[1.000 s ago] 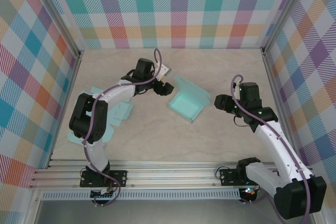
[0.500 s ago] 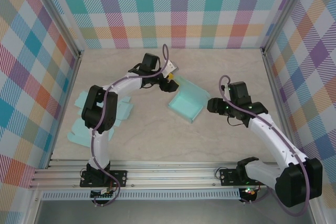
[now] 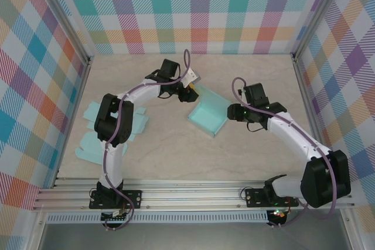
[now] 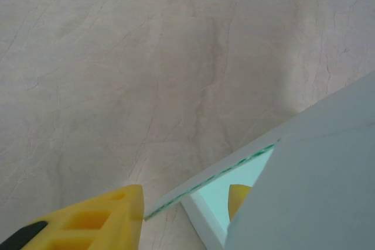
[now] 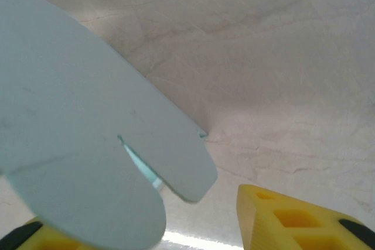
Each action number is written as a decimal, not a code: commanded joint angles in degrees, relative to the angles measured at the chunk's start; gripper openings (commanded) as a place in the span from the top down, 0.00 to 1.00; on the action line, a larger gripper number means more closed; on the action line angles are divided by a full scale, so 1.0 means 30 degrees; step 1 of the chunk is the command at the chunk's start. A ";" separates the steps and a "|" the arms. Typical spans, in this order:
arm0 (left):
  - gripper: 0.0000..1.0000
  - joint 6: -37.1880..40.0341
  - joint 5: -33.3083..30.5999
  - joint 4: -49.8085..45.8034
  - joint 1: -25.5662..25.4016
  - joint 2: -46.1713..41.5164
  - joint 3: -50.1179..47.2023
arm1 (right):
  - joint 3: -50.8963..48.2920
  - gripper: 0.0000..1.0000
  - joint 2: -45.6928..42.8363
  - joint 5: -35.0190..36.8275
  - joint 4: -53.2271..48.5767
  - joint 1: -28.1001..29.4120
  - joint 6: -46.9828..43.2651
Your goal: Fold the paper box
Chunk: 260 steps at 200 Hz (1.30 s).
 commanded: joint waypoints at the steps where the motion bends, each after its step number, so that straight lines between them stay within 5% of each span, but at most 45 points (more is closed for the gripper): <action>1: 0.59 -0.0077 0.0509 -0.0212 -0.0178 -0.0002 0.0511 | 0.0665 0.60 0.0644 0.0426 0.0729 0.0115 -0.0549; 76: 0.81 -0.1023 0.0370 0.0004 -0.0612 -0.0106 0.0556 | 0.1224 0.90 0.1855 0.1133 0.1352 0.0418 -0.0951; 130: 0.92 -0.3182 -0.1239 0.3092 -0.1233 -0.1273 -0.1113 | 0.1678 0.94 0.2403 0.3566 0.1592 0.1188 -0.1582; 212: 1.00 -0.5483 -0.5761 0.6549 -0.1963 -0.4361 -0.4570 | 0.2729 1.00 0.3428 0.5591 0.3893 0.1943 -0.3637; 260: 1.00 -0.8437 -1.1068 0.8723 -0.3100 -0.5326 -0.6169 | 0.4259 0.99 0.5377 0.6096 0.5577 0.2105 -0.4322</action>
